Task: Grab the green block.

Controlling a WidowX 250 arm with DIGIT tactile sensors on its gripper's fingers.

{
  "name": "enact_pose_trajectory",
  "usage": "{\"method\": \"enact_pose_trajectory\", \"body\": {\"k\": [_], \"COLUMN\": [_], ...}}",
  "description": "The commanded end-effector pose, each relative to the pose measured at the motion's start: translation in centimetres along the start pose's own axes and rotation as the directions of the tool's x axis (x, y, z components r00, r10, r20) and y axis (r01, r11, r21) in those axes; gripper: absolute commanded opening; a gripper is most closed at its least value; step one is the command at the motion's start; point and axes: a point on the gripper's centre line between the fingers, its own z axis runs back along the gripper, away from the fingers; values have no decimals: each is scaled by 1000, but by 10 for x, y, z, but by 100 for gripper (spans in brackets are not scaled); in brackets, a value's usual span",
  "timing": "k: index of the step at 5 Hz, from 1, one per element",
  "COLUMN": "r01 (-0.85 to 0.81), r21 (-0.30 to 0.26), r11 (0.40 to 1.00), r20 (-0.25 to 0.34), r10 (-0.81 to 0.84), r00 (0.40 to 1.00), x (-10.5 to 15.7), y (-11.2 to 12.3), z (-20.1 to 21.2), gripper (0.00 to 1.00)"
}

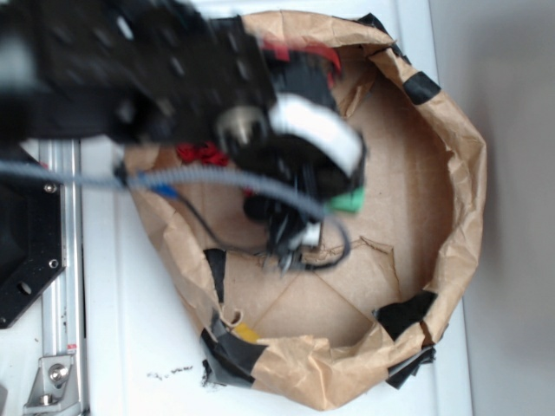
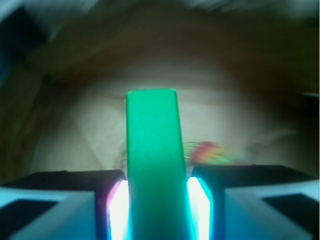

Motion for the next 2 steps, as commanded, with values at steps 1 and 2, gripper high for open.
{"method": "enact_pose_trajectory", "body": {"k": [1, 2], "r01": [-329, -305], "r21": [-31, -7], "r11": [944, 952], "r20": [-143, -102], "r10": [321, 303], "r00": [936, 947], "x": [24, 20], "y": [-8, -16], "z": [61, 63], "gripper": [0, 0]}}
